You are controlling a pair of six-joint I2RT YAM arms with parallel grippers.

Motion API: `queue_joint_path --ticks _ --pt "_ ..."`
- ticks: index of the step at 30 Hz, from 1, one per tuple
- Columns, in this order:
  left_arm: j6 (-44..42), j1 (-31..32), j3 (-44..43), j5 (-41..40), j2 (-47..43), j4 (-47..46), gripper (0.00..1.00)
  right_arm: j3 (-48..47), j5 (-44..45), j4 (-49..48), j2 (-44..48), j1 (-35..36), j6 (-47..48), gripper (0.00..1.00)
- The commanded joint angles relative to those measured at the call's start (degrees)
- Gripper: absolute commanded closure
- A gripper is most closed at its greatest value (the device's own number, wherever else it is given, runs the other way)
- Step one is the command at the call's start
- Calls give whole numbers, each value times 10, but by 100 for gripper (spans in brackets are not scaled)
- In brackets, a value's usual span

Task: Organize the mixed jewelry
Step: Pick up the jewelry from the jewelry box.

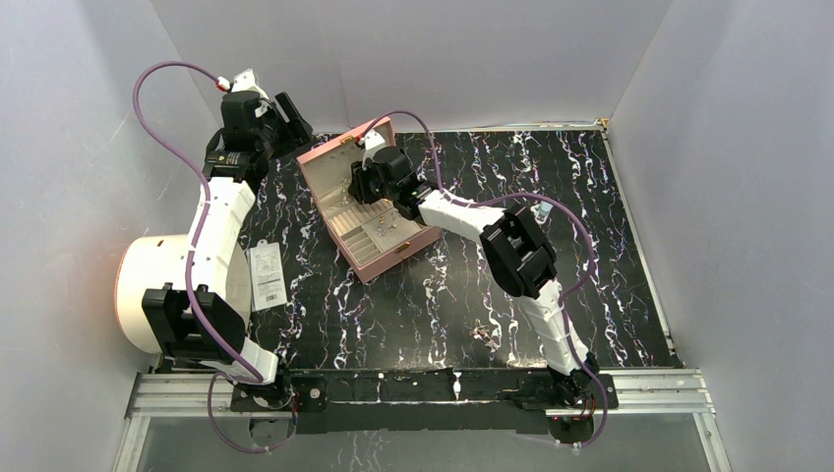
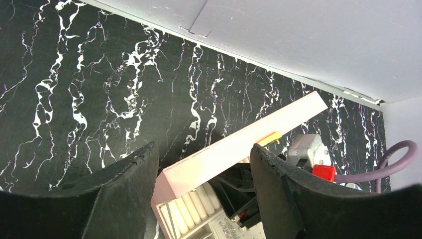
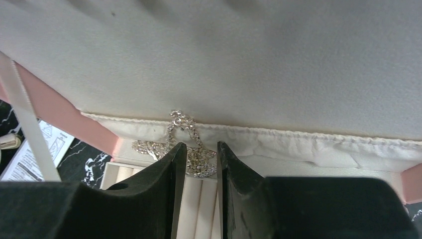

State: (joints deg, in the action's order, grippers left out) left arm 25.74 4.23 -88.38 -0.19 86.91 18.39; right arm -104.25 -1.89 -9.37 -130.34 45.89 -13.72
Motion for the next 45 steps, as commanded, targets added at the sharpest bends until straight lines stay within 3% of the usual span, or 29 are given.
queue_joint_path --ticks 1,12,21,34,45 --pt "-2 1 -15 2 1 -9 35 -28 10 -45 -4 3 14 65" --pt "0 1 -13 19 6 -11 35 -49 11 -70 -18 4 -7 68" --pt "1 1 -10 22 7 -12 35 -56 58 -54 -15 4 -12 100" --pt "16 1 -6 45 3 -29 35 57 50 -98 114 4 8 100" --pt "71 1 9 43 -26 -37 35 84 30 -93 198 4 33 100"
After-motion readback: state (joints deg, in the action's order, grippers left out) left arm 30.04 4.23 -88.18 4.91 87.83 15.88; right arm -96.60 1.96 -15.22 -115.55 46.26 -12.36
